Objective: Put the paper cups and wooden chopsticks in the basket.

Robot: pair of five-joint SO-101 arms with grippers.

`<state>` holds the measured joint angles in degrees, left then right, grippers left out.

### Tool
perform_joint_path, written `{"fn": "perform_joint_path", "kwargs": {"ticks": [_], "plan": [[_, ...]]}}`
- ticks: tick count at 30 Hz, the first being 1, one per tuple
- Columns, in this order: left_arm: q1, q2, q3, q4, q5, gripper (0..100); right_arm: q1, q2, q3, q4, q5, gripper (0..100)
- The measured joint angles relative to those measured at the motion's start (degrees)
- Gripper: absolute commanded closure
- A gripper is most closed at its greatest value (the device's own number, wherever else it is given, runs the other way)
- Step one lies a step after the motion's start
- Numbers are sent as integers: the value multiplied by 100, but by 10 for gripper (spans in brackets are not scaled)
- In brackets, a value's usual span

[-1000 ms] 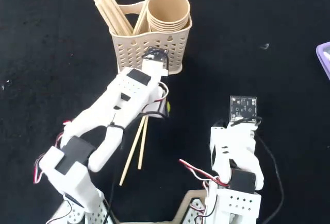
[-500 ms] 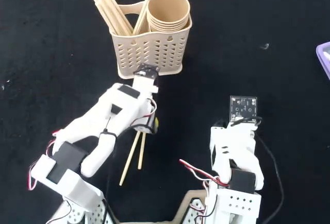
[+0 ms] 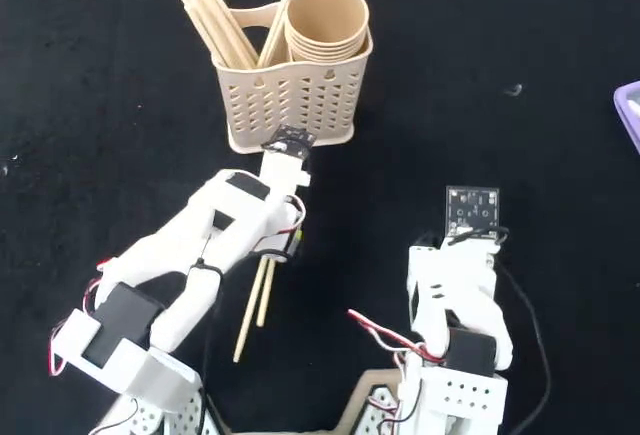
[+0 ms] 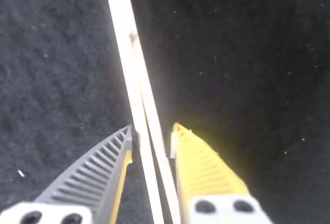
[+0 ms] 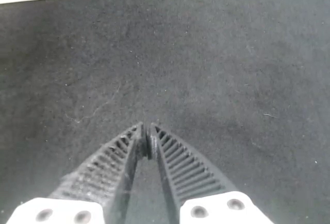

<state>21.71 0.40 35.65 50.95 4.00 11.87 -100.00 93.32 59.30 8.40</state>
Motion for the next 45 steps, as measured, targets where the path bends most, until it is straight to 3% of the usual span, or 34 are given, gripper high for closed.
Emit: {"fn": "perform_joint_path", "kwargs": {"ticks": [18,23,36,40,45], "plan": [[-26,-281,26,809,-211,971,0,0,0,0,0,983],[-44,-1451,237,870,-782,971,0,0,0,0,0,983],[-79,-4853,325,879,-888,971,0,0,0,0,0,983],[-79,-5662,466,316,-888,971,0,0,0,0,0,983],[-211,-6312,501,-941,-905,971,0,0,0,0,0,983]]}}
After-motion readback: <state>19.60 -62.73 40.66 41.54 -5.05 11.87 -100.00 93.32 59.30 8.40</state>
